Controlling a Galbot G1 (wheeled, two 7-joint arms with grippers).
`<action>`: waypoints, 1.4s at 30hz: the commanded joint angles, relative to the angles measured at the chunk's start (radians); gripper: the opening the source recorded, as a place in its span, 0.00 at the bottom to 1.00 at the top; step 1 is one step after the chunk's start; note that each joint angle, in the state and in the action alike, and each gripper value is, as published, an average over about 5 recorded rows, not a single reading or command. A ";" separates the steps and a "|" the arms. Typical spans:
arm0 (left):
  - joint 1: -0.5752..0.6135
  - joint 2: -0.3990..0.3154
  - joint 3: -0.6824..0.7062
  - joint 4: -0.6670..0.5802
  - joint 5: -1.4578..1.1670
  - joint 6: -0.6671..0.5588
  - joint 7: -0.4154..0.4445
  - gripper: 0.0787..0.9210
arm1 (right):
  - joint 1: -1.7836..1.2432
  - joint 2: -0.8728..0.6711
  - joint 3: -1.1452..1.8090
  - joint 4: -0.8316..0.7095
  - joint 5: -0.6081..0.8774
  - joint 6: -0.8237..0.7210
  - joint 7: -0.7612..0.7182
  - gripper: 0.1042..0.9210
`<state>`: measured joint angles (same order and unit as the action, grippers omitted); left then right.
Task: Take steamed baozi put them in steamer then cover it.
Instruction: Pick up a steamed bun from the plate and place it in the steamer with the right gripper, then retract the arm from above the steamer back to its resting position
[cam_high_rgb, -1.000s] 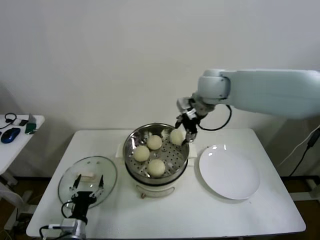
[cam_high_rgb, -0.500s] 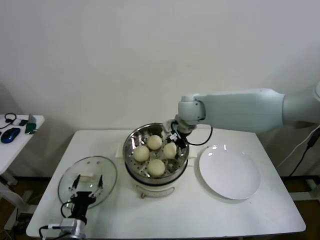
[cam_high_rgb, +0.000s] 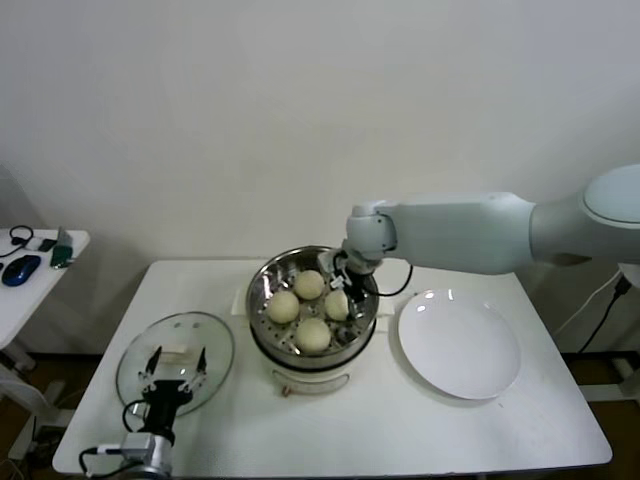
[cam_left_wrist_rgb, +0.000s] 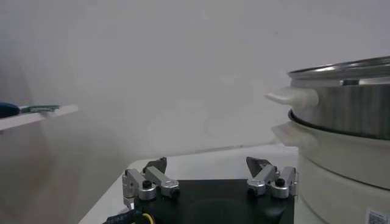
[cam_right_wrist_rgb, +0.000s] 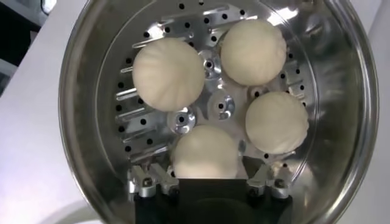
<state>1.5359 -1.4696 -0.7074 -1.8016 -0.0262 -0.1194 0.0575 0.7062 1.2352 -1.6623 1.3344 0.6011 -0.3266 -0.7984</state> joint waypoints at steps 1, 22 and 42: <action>0.004 0.005 -0.003 -0.004 -0.003 0.001 -0.001 0.88 | 0.062 -0.031 0.049 -0.022 0.125 0.029 -0.041 0.88; 0.011 0.032 0.000 -0.014 -0.013 0.010 -0.029 0.88 | -0.659 -0.476 1.062 0.147 0.261 -0.057 0.915 0.88; 0.009 0.088 0.013 -0.008 0.102 -0.031 -0.052 0.88 | -2.053 -0.386 2.237 0.349 -0.147 0.429 0.695 0.88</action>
<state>1.5472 -1.3955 -0.6925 -1.8132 0.0000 -0.1344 0.0154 -0.5948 0.7210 -0.0774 1.6177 0.6337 -0.1592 -0.0488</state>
